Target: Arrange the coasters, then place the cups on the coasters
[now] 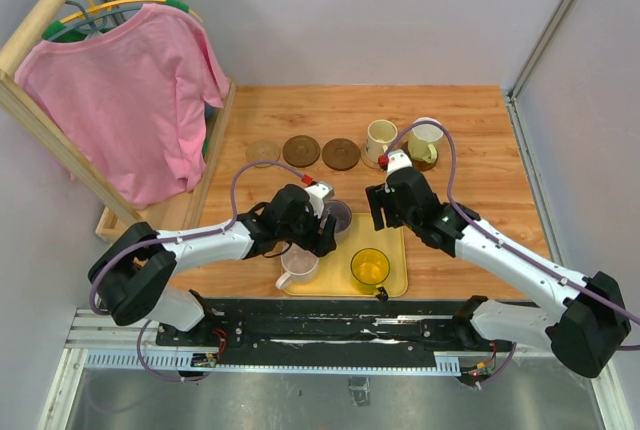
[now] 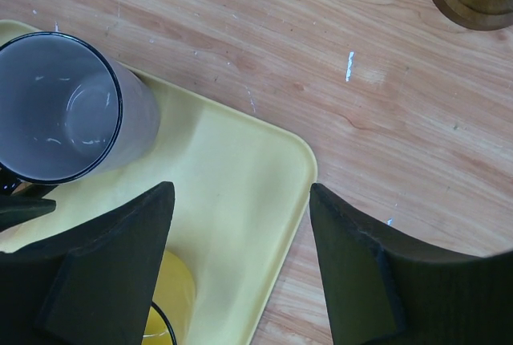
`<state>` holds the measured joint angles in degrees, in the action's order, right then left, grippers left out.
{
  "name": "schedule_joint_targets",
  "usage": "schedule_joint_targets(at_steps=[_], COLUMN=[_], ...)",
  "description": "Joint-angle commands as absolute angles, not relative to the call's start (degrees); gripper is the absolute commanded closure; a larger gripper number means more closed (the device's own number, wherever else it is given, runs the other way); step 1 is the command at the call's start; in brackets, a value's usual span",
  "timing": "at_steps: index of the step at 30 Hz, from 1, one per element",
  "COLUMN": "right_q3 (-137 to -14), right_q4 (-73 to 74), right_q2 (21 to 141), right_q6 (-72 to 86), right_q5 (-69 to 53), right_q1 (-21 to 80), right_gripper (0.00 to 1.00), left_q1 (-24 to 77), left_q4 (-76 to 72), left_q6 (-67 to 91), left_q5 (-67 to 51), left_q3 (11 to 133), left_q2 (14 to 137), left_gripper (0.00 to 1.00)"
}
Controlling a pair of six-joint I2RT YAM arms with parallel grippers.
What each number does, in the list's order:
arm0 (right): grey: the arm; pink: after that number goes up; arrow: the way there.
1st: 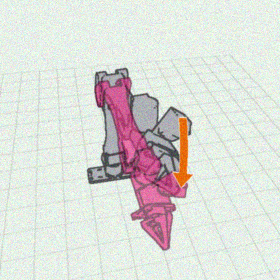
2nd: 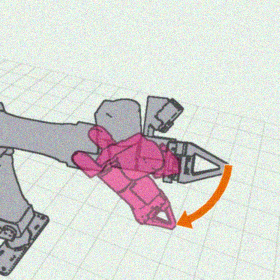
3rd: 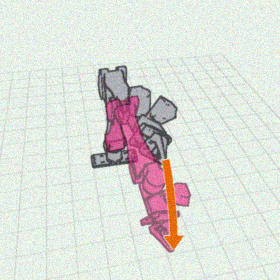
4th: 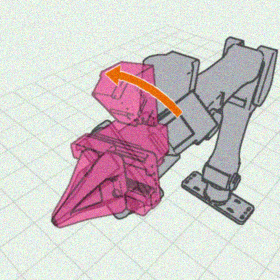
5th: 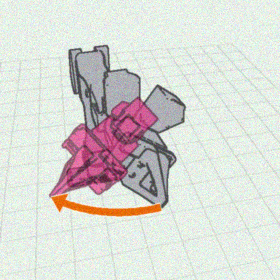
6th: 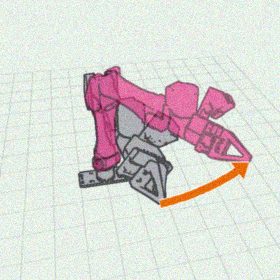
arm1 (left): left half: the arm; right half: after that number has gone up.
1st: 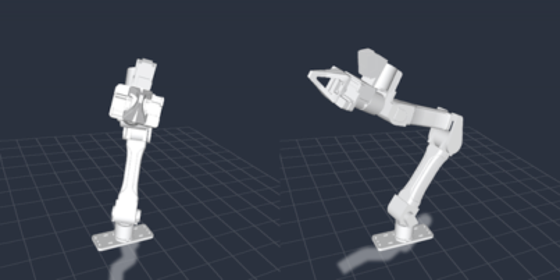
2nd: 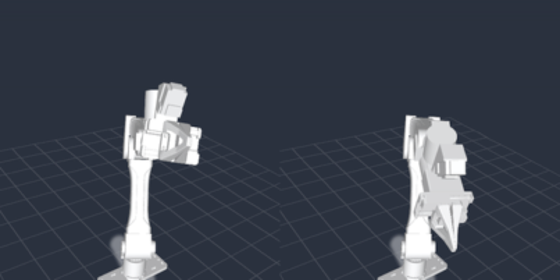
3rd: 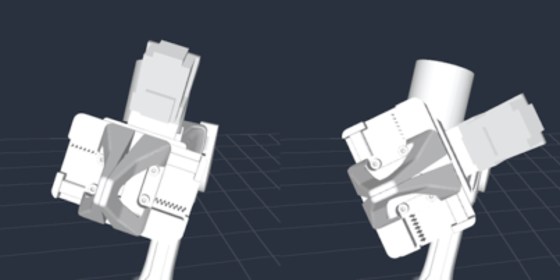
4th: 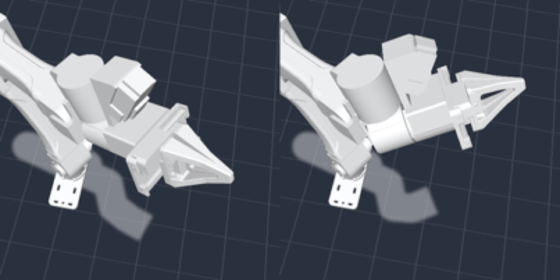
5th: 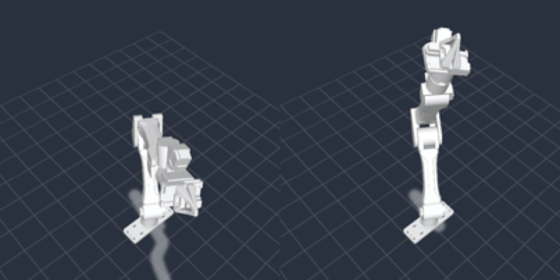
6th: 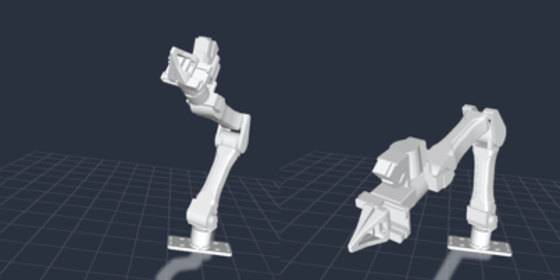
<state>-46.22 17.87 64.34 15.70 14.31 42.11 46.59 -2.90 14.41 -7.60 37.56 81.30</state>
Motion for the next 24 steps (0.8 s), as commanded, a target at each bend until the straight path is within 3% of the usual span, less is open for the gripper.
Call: schedule_joint_targets(at_steps=[1,5,10,16,17,19,20,24], right_q3=[-46.0,-46.0,-45.7,-45.5,-45.4,-45.3,-45.2,-44.7], right_q4=[17.3,16.9,16.5,16.0,16.0,15.9,15.8,15.2], right_q2=[65.1,65.4,65.8,65.8,65.7,65.6,65.4,64.9], right_q6=[16.5,16.6,17.1,17.2,17.1,17.1,17.2,17.2], right_q5=[13.3,12.9,12.7,12.2,12.2,12.2,12.1,11.8], right_q1=[43.1,43.1,43.1,43.2,43.2,43.2,43.2,43.2], right_gripper=[0.3,0.3,0.29,0.28,0.28,0.28,0.28,0.27], left_q1=[46.8,46.9,46.9,47.0,47.1,47.2,47.3,47.7], left_q4=[-4.1,-3.5,-3.0,-2.9,-3.0,-3.5,-3.7,-3.8], left_q6=[12.5,11.8,11.2,10.9,10.9,10.9,10.9,10.6], left_q5=[-4.7,-4.1,-3.9,-4.2,-4.1,-4.1,-4.0,-3.5], left_q3=[38.5,38.6,38.8,38.9,38.9,38.9,39.0,39.5], left_q2=[82.7,83.0,82.7,82.5,82.2,81.6,80.9,78.9], left_gripper=[0.28,0.4,0.61,0.66,0.72,0.95,0.99,1.0])
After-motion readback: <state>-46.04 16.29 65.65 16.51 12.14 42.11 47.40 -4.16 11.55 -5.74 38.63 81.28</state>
